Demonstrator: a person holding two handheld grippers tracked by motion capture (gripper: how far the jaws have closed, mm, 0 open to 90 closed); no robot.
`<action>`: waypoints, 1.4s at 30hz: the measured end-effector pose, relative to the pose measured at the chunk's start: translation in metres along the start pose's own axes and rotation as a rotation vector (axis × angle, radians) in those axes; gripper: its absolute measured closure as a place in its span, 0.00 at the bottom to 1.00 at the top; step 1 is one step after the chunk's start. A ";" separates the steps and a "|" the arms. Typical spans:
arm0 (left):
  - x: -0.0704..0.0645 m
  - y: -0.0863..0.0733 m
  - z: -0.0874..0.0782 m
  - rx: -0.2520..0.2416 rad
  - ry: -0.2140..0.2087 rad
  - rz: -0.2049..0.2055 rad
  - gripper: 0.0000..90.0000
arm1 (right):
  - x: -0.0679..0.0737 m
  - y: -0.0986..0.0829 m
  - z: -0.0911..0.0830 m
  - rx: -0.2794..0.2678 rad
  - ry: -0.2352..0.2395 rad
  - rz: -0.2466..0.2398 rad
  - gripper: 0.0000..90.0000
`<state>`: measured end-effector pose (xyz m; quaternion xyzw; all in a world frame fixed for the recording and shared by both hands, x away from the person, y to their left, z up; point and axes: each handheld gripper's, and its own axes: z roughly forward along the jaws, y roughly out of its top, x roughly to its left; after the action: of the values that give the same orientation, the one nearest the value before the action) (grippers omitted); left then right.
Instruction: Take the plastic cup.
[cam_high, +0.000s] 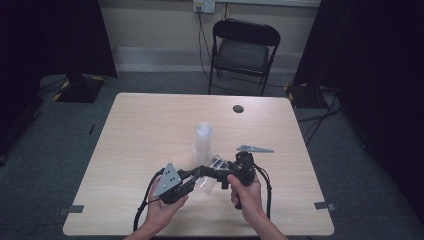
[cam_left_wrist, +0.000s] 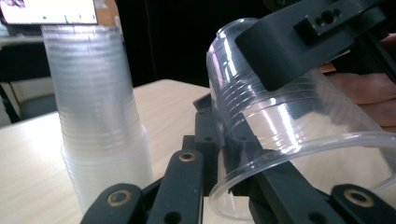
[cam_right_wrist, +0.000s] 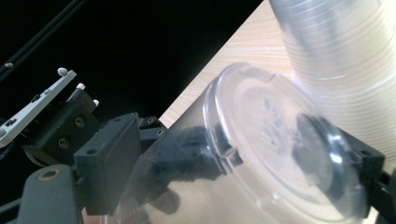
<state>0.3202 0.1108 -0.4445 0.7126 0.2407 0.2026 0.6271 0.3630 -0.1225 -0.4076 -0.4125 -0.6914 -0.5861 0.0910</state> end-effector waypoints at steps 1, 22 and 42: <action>0.001 0.001 -0.001 0.022 -0.010 -0.020 0.95 | -0.001 0.000 0.000 0.001 0.004 0.003 0.17; 0.006 0.007 -0.007 0.095 -0.032 -0.075 0.96 | -0.006 0.006 -0.011 -0.037 -0.033 -0.027 0.16; 0.010 0.012 -0.007 0.338 -0.094 -0.145 0.99 | -0.005 0.006 -0.018 -0.013 -0.090 -0.132 0.18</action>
<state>0.3250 0.1211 -0.4321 0.7972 0.2926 0.0801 0.5219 0.3639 -0.1405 -0.4006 -0.3925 -0.7167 -0.5761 0.0186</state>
